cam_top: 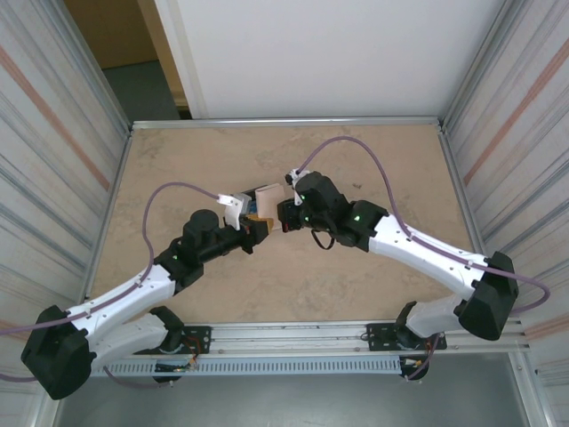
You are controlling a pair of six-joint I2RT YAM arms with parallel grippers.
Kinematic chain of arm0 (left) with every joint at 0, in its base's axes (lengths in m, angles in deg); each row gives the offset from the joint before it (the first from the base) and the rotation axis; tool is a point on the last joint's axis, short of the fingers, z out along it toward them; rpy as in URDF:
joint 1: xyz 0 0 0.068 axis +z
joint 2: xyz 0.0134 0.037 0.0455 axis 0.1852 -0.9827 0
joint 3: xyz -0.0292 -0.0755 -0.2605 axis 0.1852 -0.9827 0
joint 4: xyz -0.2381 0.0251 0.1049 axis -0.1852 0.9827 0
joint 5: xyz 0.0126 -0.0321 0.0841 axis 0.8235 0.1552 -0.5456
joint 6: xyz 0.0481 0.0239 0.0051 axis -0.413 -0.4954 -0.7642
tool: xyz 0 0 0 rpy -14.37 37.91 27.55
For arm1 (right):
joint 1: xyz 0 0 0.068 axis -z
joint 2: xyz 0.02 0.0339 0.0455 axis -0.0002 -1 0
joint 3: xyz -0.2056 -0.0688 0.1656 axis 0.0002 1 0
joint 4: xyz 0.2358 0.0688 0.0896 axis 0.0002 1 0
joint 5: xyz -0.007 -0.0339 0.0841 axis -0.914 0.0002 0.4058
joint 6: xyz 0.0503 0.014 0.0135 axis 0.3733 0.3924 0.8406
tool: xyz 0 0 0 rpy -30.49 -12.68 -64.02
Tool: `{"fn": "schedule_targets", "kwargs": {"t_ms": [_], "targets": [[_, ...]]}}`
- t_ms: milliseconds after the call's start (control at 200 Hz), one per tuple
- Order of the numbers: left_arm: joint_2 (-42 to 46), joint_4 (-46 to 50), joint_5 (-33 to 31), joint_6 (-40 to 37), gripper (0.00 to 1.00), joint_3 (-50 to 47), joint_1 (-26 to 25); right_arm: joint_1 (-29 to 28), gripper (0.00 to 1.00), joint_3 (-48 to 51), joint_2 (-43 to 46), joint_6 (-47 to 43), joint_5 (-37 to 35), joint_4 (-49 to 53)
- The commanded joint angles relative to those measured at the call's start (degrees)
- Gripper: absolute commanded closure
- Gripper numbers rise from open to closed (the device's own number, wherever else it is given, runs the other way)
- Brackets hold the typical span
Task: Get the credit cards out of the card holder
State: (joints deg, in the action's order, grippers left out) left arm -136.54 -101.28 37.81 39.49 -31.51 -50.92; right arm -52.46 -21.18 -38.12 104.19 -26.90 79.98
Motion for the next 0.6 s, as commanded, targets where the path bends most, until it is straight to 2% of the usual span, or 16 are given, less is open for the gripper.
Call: {"fn": "schedule_targets", "kwargs": {"t_ms": [0, 296, 461, 591], "targets": [[2.4, -4.2, 0.4, 0.2, 1.00, 0.6, -0.5, 2.5, 1.00, 1.6, 1.5, 1.4, -4.6, 1.9], [2.9, -3.5, 0.5, -0.4, 1.00, 0.6, -0.5, 4.0, 1.00, 2.7, 3.3, 1.4, -4.0, 2.0], [4.0, -1.2, 2.4, -2.0, 1.00, 1.4, 0.1, 6.1, 0.72, 4.7, 6.7, 0.4, -1.3, 0.9], [4.9, -0.7, 8.4, -2.3, 1.00, 1.9, 2.3, 10.7, 0.50, 8.9, 10.2, -0.4, 9.1, -4.5]]}}
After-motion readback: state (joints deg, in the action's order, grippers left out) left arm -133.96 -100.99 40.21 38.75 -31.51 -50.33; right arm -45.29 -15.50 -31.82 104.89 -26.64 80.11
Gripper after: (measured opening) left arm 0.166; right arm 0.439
